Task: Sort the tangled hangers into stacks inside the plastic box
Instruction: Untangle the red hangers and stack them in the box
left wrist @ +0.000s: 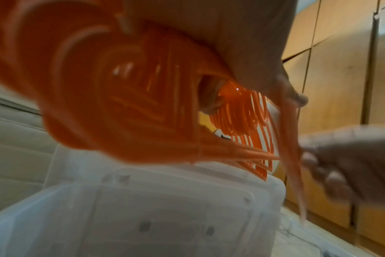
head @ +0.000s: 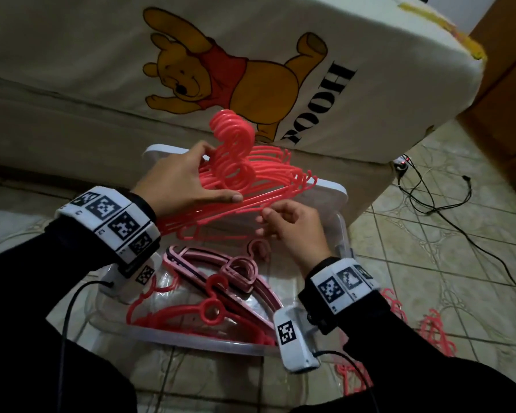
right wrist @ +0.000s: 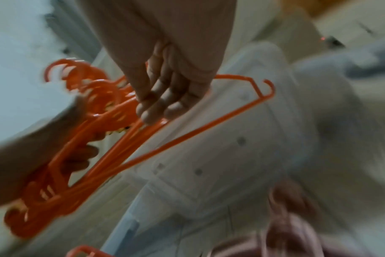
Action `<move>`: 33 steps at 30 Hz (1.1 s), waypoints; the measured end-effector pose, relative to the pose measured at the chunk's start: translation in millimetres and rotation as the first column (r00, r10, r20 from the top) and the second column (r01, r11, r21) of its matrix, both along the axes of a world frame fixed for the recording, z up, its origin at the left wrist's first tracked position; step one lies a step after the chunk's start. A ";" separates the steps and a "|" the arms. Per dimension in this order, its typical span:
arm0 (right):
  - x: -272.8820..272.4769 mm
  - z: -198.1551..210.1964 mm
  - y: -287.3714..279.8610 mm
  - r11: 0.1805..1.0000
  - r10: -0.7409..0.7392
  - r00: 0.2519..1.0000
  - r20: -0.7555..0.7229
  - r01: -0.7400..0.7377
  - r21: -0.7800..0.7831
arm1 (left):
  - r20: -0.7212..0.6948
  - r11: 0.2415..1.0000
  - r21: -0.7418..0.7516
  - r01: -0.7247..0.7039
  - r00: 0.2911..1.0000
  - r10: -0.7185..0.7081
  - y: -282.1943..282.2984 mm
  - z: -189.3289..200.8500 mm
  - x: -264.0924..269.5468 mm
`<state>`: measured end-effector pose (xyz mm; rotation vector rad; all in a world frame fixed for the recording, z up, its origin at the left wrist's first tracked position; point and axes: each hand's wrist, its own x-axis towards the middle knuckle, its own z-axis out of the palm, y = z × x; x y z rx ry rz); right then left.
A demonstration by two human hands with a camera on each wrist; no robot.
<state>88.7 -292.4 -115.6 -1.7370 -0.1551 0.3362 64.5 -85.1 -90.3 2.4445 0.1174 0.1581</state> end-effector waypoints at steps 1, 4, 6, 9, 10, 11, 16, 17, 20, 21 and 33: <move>1.5 1.6 0.6 0.996 0.020 0.992 0.125 -0.008 -0.093 | -0.008 1.000 0.000 0.003 1.000 -0.003 -0.2 -0.7 -0.2; 2.2 7.5 5.8 0.965 0.071 0.907 0.414 0.042 -0.257 | -0.011 1.000 0.003 0.020 1.000 -0.020 -1.8 -2.6 -0.4; 1.1 11.1 9.8 0.958 0.090 0.848 0.522 0.070 -0.277 | -0.007 0.999 0.009 0.032 0.999 -0.032 -5.8 -4.8 -0.7; -2.2 14.0 15.2 0.916 0.170 0.782 0.600 0.099 -0.389 | -0.009 0.999 0.028 0.038 0.999 -0.037 -10.3 -8.2 -1.6; -2.9 14.1 16.3 0.894 0.201 0.760 0.618 0.116 -0.433 | -0.009 0.999 0.028 0.044 0.999 -0.044 -11.1 -8.7 -1.6; -3.3 14.5 17.1 0.872 0.232 0.735 0.638 0.134 -0.472 | -0.007 0.998 0.020 0.052 0.999 -0.052 -11.3 -9.1 -1.5; 3.0 15.2 16.0 0.842 0.290 0.696 0.657 0.141 -0.521 | -0.059 0.991 0.022 0.130 0.990 -0.129 -11.7 -14.6 2.5; 3.4 14.5 16.5 0.852 0.302 0.702 0.645 0.105 -0.513 | -0.079 0.989 0.041 0.143 0.987 -0.139 -11.2 -17.7 3.2; 2.1 16.0 17.5 0.879 0.353 0.691 0.631 -0.014 -0.476 | -0.063 0.984 0.081 0.160 0.986 -0.155 -8.1 -26.3 3.8; 3.0 17.8 15.9 0.885 0.368 0.686 0.628 -0.051 -0.462 | -0.049 0.983 0.076 0.167 0.985 -0.163 -7.9 -26.7 2.9; 35.1 21.4 -20.4 0.524 0.637 0.587 0.500 0.145 -0.839 | -0.105 0.968 -0.032 0.248 0.962 -0.250 -16.3 -17.5 -0.4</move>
